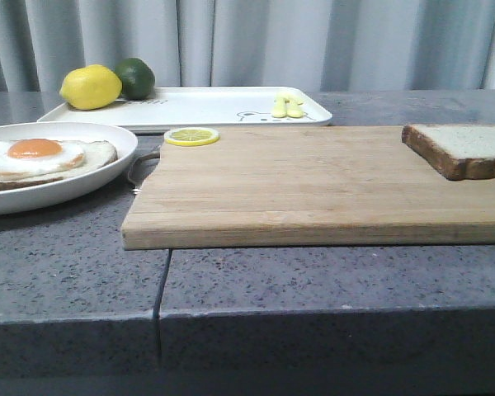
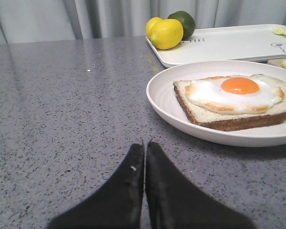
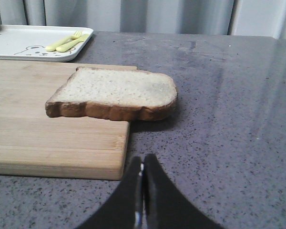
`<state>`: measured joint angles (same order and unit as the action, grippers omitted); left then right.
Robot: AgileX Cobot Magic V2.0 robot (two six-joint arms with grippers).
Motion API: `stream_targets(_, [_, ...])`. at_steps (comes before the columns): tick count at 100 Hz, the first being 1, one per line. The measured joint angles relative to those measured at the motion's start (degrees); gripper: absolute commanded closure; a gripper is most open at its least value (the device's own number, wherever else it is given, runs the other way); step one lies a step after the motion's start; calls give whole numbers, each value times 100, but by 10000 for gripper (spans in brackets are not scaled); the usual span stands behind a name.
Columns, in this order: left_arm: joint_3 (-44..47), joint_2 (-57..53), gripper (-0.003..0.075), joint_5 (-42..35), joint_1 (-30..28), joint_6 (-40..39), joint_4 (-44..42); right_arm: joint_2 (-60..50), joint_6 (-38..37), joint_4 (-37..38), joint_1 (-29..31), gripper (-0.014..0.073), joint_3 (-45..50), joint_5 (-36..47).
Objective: Place bread and move sandwich to tray
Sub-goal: 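Move the right gripper above the bread slice on the cutting board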
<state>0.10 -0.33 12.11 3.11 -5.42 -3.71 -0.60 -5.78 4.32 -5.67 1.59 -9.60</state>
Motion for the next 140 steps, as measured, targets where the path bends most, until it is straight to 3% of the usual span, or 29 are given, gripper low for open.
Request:
stream_targets(78, [0, 0, 739, -164, 0, 0, 0, 0, 0, 0, 0, 660, 0, 5])
stream_targets(111, [-302, 0, 739, -435, 0, 0, 371, 0, 0, 0, 0, 660, -51, 1063])
stream_targets(124, [-829, 40, 739, -136, 0, 0, 950, 0, 0, 0, 0, 660, -590, 533])
stream_targets(140, [-1886, 684, 739, 1033, 0, 0, 1116, 460, 0, 0, 0, 660, -1622, -576])
